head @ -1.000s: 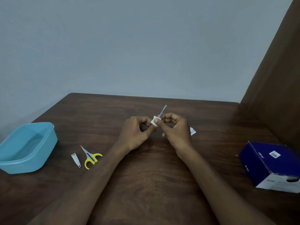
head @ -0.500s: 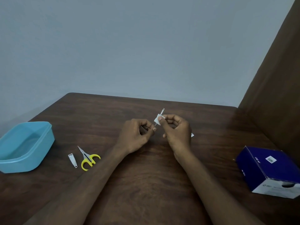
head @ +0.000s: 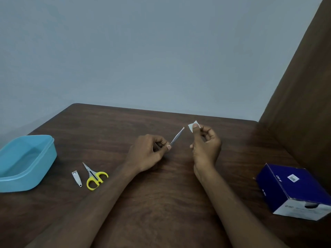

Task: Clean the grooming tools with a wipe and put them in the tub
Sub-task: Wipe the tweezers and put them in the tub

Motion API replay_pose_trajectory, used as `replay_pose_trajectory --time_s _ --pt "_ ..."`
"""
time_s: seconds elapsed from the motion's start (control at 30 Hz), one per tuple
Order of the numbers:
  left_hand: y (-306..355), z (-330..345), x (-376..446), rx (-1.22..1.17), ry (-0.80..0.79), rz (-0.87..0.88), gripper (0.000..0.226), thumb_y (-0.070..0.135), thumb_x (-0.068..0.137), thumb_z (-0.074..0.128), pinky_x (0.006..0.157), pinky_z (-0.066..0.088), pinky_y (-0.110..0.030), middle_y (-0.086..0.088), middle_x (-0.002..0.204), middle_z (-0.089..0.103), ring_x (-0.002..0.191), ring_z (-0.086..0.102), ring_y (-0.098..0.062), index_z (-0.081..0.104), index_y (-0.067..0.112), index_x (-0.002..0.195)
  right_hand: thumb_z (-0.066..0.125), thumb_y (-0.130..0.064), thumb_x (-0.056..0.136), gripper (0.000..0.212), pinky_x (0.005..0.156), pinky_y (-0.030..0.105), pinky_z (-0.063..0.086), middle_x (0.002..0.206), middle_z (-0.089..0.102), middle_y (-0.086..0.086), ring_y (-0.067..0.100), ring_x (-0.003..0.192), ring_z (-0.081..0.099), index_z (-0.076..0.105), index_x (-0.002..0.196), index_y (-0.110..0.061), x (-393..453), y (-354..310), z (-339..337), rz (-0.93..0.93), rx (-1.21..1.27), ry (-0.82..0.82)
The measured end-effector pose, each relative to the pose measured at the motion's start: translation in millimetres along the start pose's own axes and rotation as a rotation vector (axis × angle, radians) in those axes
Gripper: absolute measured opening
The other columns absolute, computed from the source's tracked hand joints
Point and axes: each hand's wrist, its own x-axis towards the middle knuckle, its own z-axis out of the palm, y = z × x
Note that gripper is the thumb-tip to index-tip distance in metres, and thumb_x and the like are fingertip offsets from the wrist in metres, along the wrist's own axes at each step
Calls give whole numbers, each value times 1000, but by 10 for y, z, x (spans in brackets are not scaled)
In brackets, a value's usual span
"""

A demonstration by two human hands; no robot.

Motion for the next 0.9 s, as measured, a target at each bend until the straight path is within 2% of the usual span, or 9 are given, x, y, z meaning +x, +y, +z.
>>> replay_pose_trajectory --time_s 0.07,0.2,0.33,0.4,0.53,0.67,0.9 --pt "-15 5 4 -21 12 -4 10 40 93 77 72 61 -35 29 76 72 70 67 8 77 44 83 82 -31 93 9 51 29 45 97 81 -12 11 41 54 78 92 -23 -15 -19 -8 -36 -17 -17" --pt "-13 2 11 -5 20 5 18 40 93 77 71 60 -34 28 75 72 69 67 8 73 49 78 82 -28 93 5 49 27 43 99 81 -13 13 43 54 80 96 -24 -64 -45 7 -73 -23 -127" --pt "-31 8 16 -4 21 8 16 44 92 74 70 60 -33 27 75 72 69 68 6 71 50 77 84 -25 92 7 50 29 46 98 82 -10 13 45 53 81 98 -21 -74 -31 20 -46 -22 -168" --pt "-26 8 13 1 17 8 13 48 91 72 69 59 -32 26 76 72 70 68 5 71 49 78 83 -23 93 8 47 26 44 94 82 -6 12 47 52 79 99 -19 -71 -26 19 -20 5 -183" --pt "-20 6 16 42 17 -9 15 46 94 73 63 49 -24 25 74 72 71 68 6 71 46 80 81 -20 94 12 42 20 39 89 82 -2 9 45 50 76 104 -14 -96 -34 22 41 7 -265" --pt "3 7 -22 102 1 -9 18 48 97 69 61 43 -23 24 75 71 72 66 7 69 44 80 83 -24 93 12 43 20 40 88 82 -3 14 47 52 77 100 -17 -135 -16 21 56 -64 -302" --pt "22 -35 -32 132 20 57 18 47 101 62 64 50 -27 21 80 71 77 65 7 67 35 88 86 -24 89 8 47 23 43 94 82 -5 15 48 54 80 93 -20 -108 11 9 11 -84 -349"
